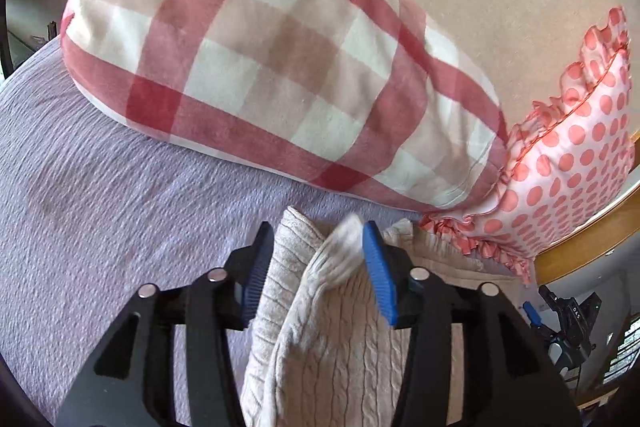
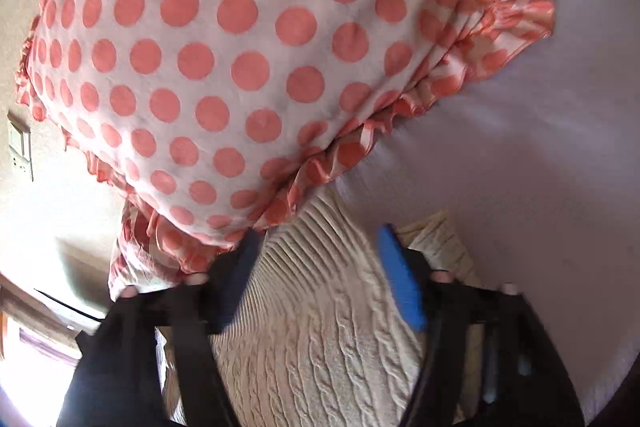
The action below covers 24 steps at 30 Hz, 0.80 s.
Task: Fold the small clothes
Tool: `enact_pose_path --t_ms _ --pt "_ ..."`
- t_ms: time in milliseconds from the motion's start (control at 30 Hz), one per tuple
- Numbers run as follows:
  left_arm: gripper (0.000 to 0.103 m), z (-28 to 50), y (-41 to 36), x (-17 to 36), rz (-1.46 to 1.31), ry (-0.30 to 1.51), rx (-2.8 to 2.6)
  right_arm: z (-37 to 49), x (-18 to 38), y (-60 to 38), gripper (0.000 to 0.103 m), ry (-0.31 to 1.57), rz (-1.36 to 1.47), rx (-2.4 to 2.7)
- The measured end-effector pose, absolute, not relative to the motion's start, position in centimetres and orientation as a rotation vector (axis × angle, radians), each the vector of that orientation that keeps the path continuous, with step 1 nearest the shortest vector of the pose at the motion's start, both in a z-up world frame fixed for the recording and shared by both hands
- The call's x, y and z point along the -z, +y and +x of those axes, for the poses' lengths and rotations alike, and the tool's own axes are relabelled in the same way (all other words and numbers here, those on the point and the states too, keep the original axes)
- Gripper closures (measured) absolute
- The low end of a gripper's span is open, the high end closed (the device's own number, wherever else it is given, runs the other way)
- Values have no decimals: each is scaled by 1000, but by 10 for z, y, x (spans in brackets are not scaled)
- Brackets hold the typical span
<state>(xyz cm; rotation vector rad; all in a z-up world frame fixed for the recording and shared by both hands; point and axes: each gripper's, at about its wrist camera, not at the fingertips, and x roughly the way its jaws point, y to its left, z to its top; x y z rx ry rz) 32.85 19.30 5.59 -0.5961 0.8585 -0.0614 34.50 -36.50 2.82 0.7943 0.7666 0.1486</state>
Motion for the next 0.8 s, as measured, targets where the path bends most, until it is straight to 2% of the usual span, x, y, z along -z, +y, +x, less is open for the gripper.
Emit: enact_pose_path --t_ms 33,100,167,300,400,533,667,700,767,800 --pt "46 321 198 -60 -605 848 75 332 -37 -371 9 693 799 -145" --pt "44 304 206 -65 -601 844 100 313 -50 -373 9 616 783 -215" --pt "43 288 210 -64 -595 860 130 300 -52 -361 9 635 752 -314" --pt "40 268 207 -47 -599 938 178 289 -36 -321 9 750 666 -457" --pt "38 263 195 -29 -597 997 207 295 -8 -309 11 884 576 -315" --pt "32 266 186 -15 -631 1009 231 281 -11 -313 10 776 586 -367" --pt "32 280 181 -11 -686 991 286 273 -9 -325 9 717 663 -397" --pt "35 283 181 -11 -698 982 289 273 -9 -328 9 710 682 -399" --pt "67 289 184 -5 -726 999 261 272 -10 -334 9 690 714 -403" --pt "86 291 186 0 -751 1020 255 270 -10 -338 9 680 730 -405"
